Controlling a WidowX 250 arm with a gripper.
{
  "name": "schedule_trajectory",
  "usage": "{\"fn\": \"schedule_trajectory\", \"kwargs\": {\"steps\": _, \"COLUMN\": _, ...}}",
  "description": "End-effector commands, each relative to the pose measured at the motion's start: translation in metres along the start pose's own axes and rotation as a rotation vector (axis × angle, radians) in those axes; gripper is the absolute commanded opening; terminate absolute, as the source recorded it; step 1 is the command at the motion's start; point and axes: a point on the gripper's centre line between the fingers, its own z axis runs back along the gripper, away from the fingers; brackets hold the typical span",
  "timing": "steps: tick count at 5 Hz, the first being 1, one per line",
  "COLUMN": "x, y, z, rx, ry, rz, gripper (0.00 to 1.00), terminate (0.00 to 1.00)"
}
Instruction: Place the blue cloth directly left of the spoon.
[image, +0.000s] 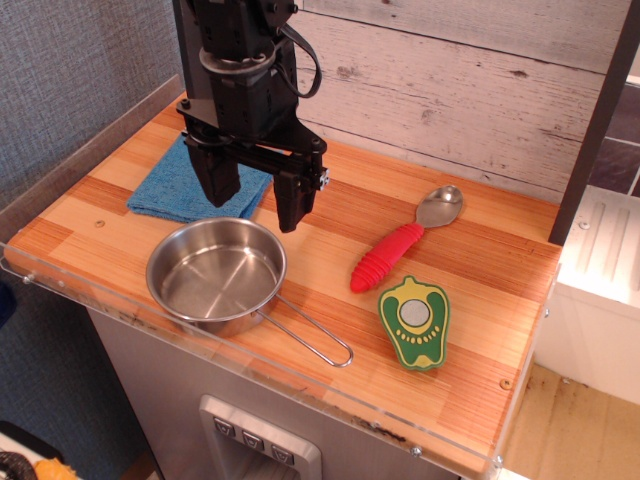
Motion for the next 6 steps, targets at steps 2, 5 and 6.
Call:
{"fn": "schedule_trajectory", "kwargs": {"steps": 2, "x": 0.007, "y": 0.021, "z": 0.0, "rx": 0.022, "ry": 0.002, "rz": 0.032, "gripper": 1.0, "terminate": 0.0}}
{"fn": "schedule_trajectory", "kwargs": {"steps": 5, "x": 0.029, "y": 0.099, "z": -0.006, "rx": 0.128, "ry": -0.003, "rz": 0.174, "gripper": 1.0, "terminate": 0.0}}
{"fn": "schedule_trajectory", "kwargs": {"steps": 6, "x": 0.037, "y": 0.111, "z": -0.017, "rx": 0.129, "ry": -0.001, "rz": 0.206, "gripper": 1.0, "terminate": 0.0}}
